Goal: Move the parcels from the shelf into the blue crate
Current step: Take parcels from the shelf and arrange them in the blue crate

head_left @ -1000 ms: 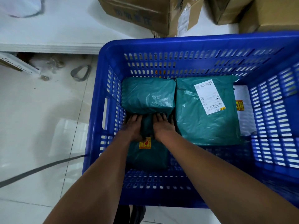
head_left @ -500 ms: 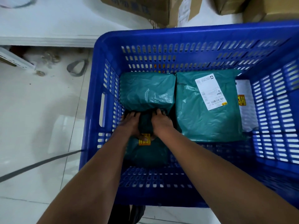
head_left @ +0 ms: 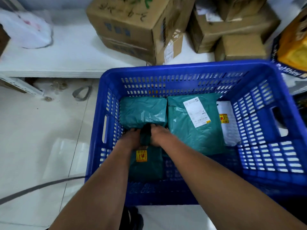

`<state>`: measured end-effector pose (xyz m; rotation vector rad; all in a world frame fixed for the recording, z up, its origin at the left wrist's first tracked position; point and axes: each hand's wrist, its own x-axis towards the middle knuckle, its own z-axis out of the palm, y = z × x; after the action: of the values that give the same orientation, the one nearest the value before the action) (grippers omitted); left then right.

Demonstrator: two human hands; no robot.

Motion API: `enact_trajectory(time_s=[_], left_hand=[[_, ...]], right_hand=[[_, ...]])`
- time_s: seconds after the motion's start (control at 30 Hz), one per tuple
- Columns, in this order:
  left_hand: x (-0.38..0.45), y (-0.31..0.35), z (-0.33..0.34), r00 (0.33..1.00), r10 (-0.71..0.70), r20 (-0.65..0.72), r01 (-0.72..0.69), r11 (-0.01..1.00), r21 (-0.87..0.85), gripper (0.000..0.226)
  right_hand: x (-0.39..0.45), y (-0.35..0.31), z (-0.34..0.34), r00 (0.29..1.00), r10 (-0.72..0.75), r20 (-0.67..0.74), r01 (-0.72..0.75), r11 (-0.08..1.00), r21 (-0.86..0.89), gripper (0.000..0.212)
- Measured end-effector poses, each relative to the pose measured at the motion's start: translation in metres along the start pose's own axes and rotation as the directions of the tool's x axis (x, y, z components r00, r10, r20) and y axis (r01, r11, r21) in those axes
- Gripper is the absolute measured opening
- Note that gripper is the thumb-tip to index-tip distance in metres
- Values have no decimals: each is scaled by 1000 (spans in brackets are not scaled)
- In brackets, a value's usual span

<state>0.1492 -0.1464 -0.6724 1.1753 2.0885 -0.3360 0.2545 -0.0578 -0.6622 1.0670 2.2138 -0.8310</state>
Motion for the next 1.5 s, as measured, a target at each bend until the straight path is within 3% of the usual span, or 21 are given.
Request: enact_trajectory(time_s=[0.13,0.47,0.7,0.9,1.23,1.33,1.5], left_hand=[[-32,9,-58,1000,-16,-22,17,1000,17,74],[-139,88,-228,949,-24,-316,37,999,35,62],[-217,170,-336,864,38,-503,-21,999,39,47],[-263,217,-404,787,123,-604,-93,992,81,57],[-319,367,-476,668,204,-716,-250,967,42,55],[-326,416,-495,636,263,-726,-323,945,59,53],[-326,481,-516,603,263,-753,-484,871,-84,54]], right_hand=[[-35,7,-54,999,40,-26,-40,999,13,82],[-151,14,-210,954,100,-282,-95,995,29,79],[-238,31,-323,849,117,-515,-77,992,97,59],[-306,53,-407,765,113,-634,-79,993,82,51],[-407,130,-505,446,261,-856,-55,963,265,48],[-435,159,-527,316,278,-907,-52,960,276,45],[-460,202,-559,134,333,-933,-107,941,321,43]])
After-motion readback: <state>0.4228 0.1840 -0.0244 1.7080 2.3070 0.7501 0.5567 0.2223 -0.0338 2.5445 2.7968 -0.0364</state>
